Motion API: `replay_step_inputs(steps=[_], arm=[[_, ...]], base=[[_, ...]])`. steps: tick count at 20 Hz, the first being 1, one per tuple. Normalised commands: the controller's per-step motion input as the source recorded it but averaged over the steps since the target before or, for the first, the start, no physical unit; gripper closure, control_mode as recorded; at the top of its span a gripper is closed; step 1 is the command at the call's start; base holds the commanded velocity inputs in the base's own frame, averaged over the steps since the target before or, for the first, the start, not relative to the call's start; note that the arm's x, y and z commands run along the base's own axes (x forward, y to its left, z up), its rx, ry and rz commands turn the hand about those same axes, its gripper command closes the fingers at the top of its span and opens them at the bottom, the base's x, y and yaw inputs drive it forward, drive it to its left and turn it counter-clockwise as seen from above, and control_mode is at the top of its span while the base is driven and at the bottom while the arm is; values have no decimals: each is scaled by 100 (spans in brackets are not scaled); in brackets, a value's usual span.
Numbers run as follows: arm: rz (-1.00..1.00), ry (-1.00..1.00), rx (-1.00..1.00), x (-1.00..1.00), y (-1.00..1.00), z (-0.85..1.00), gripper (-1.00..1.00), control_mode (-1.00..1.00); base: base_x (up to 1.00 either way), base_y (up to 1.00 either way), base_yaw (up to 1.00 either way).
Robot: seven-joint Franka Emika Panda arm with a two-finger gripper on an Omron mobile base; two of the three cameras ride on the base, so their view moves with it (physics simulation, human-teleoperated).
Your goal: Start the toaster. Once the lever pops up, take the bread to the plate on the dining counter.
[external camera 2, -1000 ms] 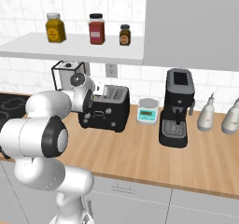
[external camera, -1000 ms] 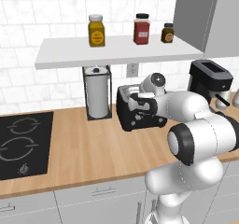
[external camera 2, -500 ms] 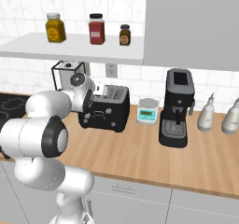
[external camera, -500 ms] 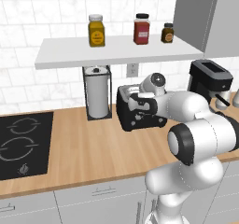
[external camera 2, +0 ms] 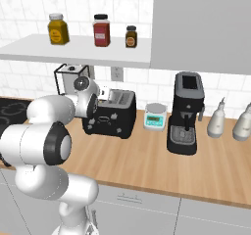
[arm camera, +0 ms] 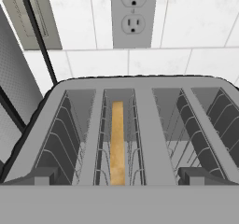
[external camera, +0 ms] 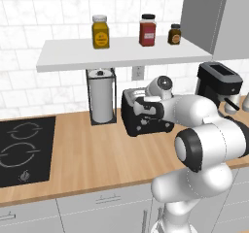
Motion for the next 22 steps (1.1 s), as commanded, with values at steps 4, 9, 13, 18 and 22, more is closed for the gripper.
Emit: replay_step_inputs(steps=[4,9,13,18,22], arm=[[0,0,0,0,0,0,-100,-100],[0,0,0,0,0,0,-100,-100],[0,0,0,0,0,0,-100,-100],[0,0,0,0,0,0,-100,-100],[0,0,0,0,0,0,-100,-100]], base=[[0,0,0],[0,0,0],[0,0,0],[0,0,0],[0,0,0]])
